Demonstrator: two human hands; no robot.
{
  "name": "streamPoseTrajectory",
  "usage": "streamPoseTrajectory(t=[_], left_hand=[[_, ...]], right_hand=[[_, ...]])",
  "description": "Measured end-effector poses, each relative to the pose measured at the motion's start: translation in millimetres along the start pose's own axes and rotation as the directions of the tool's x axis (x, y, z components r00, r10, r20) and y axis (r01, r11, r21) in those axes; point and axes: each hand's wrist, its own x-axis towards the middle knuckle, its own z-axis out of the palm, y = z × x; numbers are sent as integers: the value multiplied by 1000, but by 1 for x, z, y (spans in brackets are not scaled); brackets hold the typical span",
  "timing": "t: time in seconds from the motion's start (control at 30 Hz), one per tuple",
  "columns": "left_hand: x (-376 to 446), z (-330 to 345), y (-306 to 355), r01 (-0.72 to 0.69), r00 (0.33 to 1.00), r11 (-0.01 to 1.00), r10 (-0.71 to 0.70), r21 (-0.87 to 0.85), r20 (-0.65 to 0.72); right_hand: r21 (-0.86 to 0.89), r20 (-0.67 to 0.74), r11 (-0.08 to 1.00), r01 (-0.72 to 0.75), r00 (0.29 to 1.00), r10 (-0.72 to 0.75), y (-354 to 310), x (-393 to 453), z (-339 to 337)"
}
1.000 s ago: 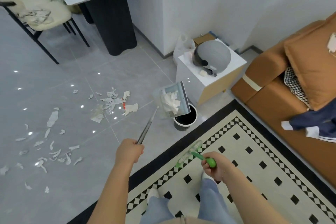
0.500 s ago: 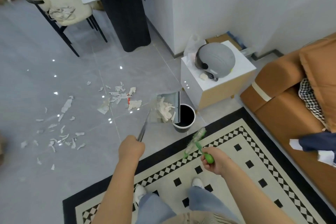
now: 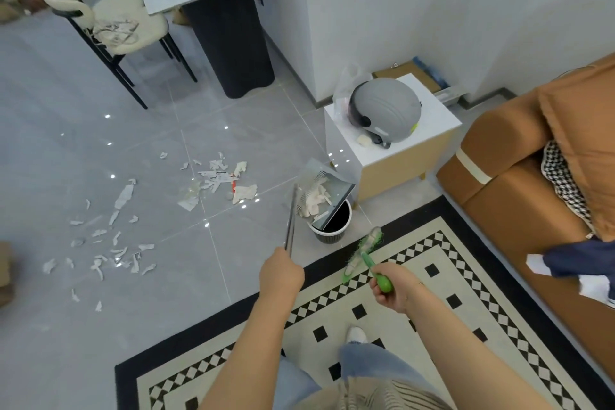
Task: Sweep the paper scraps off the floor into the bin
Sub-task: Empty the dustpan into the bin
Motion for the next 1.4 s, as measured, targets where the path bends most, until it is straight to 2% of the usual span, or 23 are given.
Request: streamPoseTrajectory(t=[0.13,0.33,0.47,0.57,0.83,1.17,1.4], left_hand=[[2,21,-5,23,992,999,-26,30,126],[17,33,-6,65,979,998,-68,25,191],[30,37,-12,233,950,954,-182,-191,254],[28,41,-19,292,926,914,-195,-282,324],[22,51,-30,234,955,942,-177,-241,239],[33,46,-34,220,961,948,-170,-231,218],[40,48,-34,331,928,853,-217,-404,304]], right_hand=[[7,13,1000,-8,1000,8,-2,1,3],[42,40,999,-15,999,13,-5,2,5],[43,38,999,-26,999,25,-4,5,7],[19,13,1000,-18,1000,18,-3,4,9],[11,-13,1000,12,1000,-12,-4,-2,12],[-7,-18,999,39,999,-39,-3,-9,22],[-10,1,1000,20,1000,-20,0,-6,14]])
